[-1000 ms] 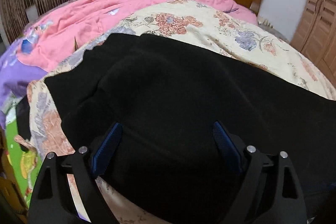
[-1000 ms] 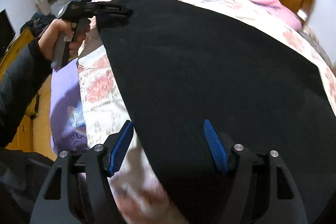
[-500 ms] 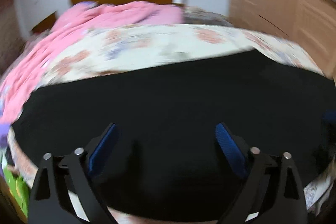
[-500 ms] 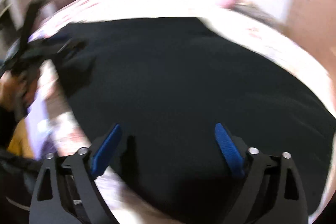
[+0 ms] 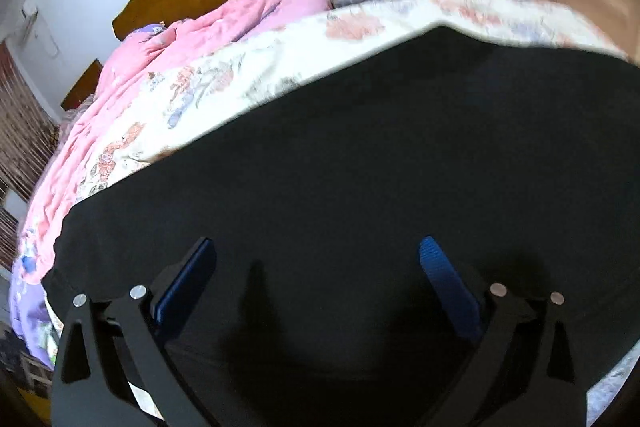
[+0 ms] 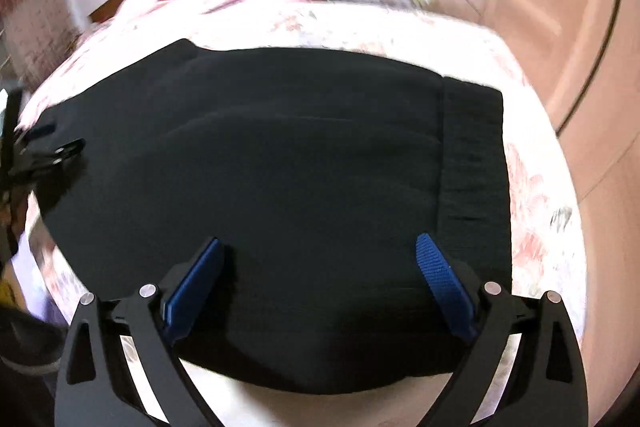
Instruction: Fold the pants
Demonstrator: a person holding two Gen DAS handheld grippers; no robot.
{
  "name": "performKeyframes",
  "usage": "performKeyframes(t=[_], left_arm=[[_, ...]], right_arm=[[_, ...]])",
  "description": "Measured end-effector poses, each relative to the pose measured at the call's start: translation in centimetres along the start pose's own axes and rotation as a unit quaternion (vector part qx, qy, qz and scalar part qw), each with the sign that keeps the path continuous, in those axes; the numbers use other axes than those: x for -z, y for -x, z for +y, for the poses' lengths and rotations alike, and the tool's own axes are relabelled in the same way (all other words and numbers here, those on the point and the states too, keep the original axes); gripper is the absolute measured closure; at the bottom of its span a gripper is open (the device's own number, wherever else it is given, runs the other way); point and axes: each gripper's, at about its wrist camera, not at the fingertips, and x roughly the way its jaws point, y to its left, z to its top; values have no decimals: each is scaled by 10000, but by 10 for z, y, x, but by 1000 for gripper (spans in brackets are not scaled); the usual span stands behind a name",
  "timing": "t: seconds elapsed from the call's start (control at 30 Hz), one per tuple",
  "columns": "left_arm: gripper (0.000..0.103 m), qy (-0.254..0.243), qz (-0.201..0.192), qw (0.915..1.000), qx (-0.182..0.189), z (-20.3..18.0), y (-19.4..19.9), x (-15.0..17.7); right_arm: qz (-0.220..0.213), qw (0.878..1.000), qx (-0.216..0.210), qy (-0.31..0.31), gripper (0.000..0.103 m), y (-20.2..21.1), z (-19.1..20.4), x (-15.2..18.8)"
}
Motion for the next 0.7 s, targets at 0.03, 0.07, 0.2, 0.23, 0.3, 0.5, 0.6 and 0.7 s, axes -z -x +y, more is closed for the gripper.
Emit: performKeyframes(t=[0.03,0.07,0.2,0.23,0.3,0.5,0.6,0.7], left_arm=[[2,44,11,10000,-6,1,1,-1],[2,68,84,9999,46,2,2,-5],[2,72,-219,9994,239,9,12,-34],[2,5,-302,9990,338,8,11,-52],[2,-130,-341,9976,587,1,3,-78],[2,-13,-428,9829,1791,-38,-39,-140],[2,-656,-739,9734,2069,-72,-40,-142],[1,-882,-504,9772,1867,-85,-74,-139]], right_arm=[[25,10000,-31,-77,10,1,0,-4],[31,9998,-88,-166,9,3,-1,-9],[-342,9980,-499,-205,9,11,10,-42],[-384,9980,-495,-96,9,5,19,-55],[-419,9981,-429,155,9,-12,34,-78],[52,9999,-103,119,9,-80,59,-126],[334,9988,336,115,9,-95,41,-110],[229,9996,122,-70,9,-87,24,-104]])
